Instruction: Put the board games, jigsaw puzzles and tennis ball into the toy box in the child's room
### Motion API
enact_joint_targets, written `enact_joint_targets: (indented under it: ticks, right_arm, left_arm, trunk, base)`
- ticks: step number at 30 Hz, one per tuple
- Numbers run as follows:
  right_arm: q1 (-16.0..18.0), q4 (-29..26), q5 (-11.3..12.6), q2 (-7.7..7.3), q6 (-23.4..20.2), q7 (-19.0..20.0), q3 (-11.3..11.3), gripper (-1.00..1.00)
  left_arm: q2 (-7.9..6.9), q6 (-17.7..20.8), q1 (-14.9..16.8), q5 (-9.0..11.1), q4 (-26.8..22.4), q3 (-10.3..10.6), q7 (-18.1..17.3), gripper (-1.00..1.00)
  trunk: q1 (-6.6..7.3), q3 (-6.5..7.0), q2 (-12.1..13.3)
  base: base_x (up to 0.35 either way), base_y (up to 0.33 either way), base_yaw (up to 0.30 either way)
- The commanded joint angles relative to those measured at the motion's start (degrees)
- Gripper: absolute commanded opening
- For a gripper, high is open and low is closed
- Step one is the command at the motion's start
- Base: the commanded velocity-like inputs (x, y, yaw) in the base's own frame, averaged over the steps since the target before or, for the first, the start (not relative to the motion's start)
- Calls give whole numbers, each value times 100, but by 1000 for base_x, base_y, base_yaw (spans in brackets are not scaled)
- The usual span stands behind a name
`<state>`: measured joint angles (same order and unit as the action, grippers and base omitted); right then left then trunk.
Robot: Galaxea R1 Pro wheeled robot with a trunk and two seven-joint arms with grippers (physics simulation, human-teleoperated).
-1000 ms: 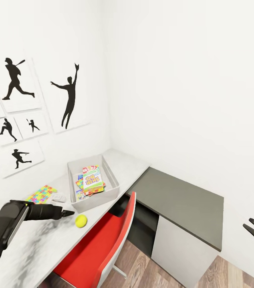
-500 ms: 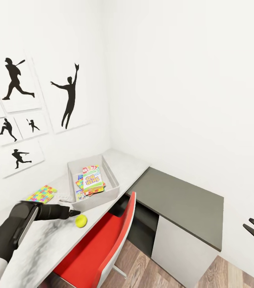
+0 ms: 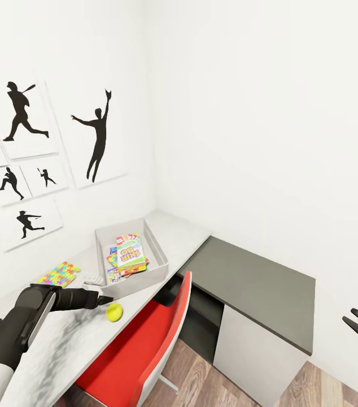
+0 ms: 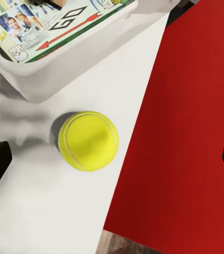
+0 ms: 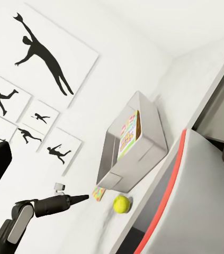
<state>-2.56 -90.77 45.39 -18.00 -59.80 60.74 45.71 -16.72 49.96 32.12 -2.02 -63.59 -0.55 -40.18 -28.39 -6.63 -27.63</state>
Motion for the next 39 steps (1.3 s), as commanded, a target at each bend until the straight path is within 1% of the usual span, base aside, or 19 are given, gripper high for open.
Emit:
enact_joint_targets:
  ticks: [1, 6, 9, 10, 12, 19, 25, 39]
  right_arm:
    - [1, -2, -7, -2, -20, 17, 3, 100]
    - [1, -2, -7, -2, -20, 18, 14, 100]
    - [2, -2, -7, -2, -20, 22, 23, 100]
    - [1, -2, -6, -2, -20, 23, 28, 100]
    - [3, -4, -7, -2, -20, 24, 34, 100]
    - [1, -5, -4, -2, -20, 27, 41, 100]
    - [1, -4, -4, -9, -20, 32, 42, 100]
    - [1, -2, -4, -11, -20, 34, 43, 100]
  left_arm:
    - [1, 32, 5, -21, -5, -10, -33, 100]
    - [9, 36, 5, -19, -5, -14, -22, 100]
    - [48, 44, 5, -18, -5, -12, -8, 100]
    - [90, 56, 5, -20, -5, -13, 15, 100]
    - [127, 71, 5, -21, -5, -14, 62, 100]
    - [211, 122, 11, -13, -4, -14, 329, 100]
    - [233, 186, 13, -8, -2, -17, 432, 100]
    - [231, 223, 18, 21, -4, -24, 438, 100]
  trunk:
    - [-3, -10, -10]
    - [-3, -10, -10]
    - [-3, -10, -10]
    - [-3, -10, -10]
    - [-3, -10, -10]
    - [-3, -26, -10]
    - [-3, -59, -10]
    - [-3, -169, -10]
  base:
    - [0, 0, 0]
    - [0, 0, 0]
    - [0, 0, 0]
    - [0, 0, 0]
    - [0, 0, 0]
    - [0, 0, 0]
    - [0, 0, 0]
    - [0, 0, 0]
